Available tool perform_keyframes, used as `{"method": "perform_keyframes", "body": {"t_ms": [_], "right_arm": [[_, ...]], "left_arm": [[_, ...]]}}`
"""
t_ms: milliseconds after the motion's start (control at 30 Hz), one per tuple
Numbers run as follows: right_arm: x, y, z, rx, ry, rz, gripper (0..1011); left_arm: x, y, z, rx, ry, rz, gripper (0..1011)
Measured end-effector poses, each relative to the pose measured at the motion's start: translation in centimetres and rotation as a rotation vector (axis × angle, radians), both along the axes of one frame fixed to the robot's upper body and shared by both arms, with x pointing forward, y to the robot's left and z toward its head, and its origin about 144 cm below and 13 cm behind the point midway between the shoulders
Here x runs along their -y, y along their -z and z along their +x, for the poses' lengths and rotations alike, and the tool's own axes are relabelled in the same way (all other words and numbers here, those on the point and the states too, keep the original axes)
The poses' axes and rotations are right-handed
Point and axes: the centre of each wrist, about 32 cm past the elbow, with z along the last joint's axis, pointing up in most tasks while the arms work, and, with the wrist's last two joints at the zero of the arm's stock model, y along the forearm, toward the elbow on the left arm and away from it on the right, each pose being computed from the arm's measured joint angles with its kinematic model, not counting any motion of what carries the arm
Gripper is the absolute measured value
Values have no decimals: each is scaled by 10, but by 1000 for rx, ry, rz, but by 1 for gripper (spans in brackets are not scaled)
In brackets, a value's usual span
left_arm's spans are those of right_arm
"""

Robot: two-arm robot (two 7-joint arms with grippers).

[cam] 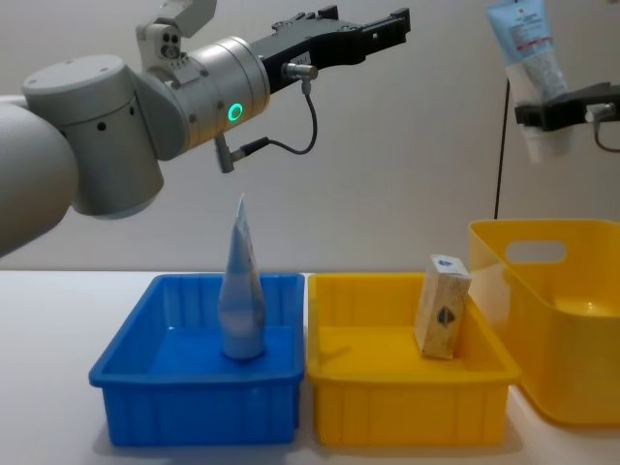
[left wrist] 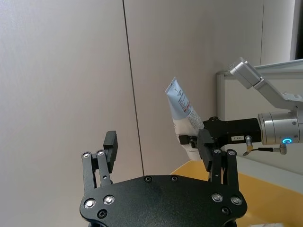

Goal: Bimanual collaborative sorting of washing and personal care products

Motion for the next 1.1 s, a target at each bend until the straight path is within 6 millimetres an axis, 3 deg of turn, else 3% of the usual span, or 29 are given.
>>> {"method": "perform_keyframes", "body": {"t_ms": [900, 1100], "right_arm": [[2, -1, 0, -9, 6, -1, 255], [2, -1, 0, -10, 7, -1, 452]], "left_arm": [[0, 0, 0, 0, 0, 0, 1001], [0, 0, 0, 0, 0, 0, 1001]]}}
